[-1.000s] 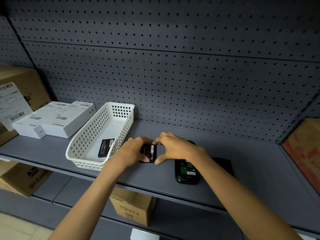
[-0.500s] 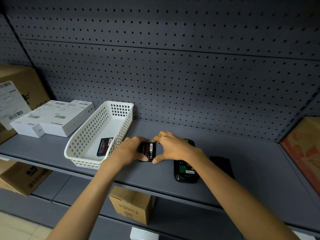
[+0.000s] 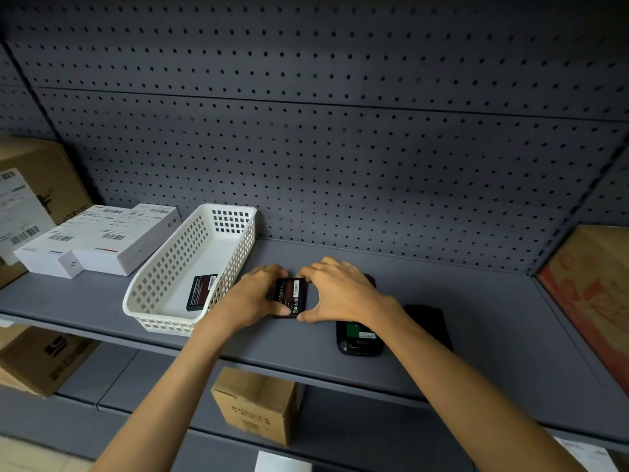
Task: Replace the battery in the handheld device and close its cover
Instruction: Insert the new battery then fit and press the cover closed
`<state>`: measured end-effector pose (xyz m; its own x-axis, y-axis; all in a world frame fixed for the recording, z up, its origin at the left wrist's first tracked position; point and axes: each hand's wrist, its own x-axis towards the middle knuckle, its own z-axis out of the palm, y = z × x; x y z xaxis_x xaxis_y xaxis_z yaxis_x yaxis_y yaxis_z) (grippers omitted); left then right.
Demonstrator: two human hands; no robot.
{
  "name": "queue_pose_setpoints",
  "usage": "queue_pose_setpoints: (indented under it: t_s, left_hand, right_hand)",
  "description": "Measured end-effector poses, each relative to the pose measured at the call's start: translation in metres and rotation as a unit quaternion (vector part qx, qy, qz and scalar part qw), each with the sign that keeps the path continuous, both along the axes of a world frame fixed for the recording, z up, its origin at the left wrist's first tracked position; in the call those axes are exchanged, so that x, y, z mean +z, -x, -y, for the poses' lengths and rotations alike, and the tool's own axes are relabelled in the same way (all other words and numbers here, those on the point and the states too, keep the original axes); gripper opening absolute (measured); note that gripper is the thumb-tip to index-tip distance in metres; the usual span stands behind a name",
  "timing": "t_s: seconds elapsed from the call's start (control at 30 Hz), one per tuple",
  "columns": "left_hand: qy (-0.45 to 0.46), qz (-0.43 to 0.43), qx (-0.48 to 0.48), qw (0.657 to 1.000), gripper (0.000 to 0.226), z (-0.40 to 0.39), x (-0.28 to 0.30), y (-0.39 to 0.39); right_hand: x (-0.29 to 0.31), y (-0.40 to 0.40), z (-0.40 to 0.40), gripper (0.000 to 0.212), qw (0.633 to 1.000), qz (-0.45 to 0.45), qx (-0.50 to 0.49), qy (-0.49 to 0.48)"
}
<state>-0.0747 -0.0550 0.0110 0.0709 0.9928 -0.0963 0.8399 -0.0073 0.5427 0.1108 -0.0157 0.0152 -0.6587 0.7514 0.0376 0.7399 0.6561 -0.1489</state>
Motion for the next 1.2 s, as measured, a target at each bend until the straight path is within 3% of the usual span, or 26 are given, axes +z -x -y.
queue_pose_setpoints:
  t_s: [0.2, 0.4, 0.57, 0.83, 0.97, 1.2]
  left_hand:
    - [-0.056, 0.037, 0.029, 0.997, 0.044, -0.003, 0.003, -0.003]
    - [-0.051, 0.117, 0.034, 0.991, 0.028, -0.005, 0.008, -0.006]
    - [-0.043, 0.205, 0.025, 0.978, 0.023, -0.002, 0.02, -0.013]
    - [-0.042, 0.346, 0.016, 0.937, 0.041, 0.001, 0.047, -0.02]
    - [-0.073, 0.362, 0.011, 0.929, 0.019, -0.002, 0.06, -0.024]
    - [-0.108, 0.443, -0.008, 0.89, 0.019, 0.003, 0.087, -0.038]
  right_hand:
    - [0.004, -0.006, 0.007, 0.074, 1.0, -0.02, -0.02, -0.012]
    - [0.016, -0.019, 0.008, 0.076, 0.998, -0.048, -0.04, 0.017]
    - [0.031, -0.033, 0.009, 0.067, 0.993, -0.08, -0.063, 0.056]
    - [0.058, -0.049, 0.013, 0.052, 0.972, -0.168, -0.095, 0.131]
    - [0.073, -0.054, 0.016, 0.049, 0.963, -0.205, -0.098, 0.146]
    - [0.105, -0.069, 0.033, 0.033, 0.932, -0.311, -0.092, 0.163]
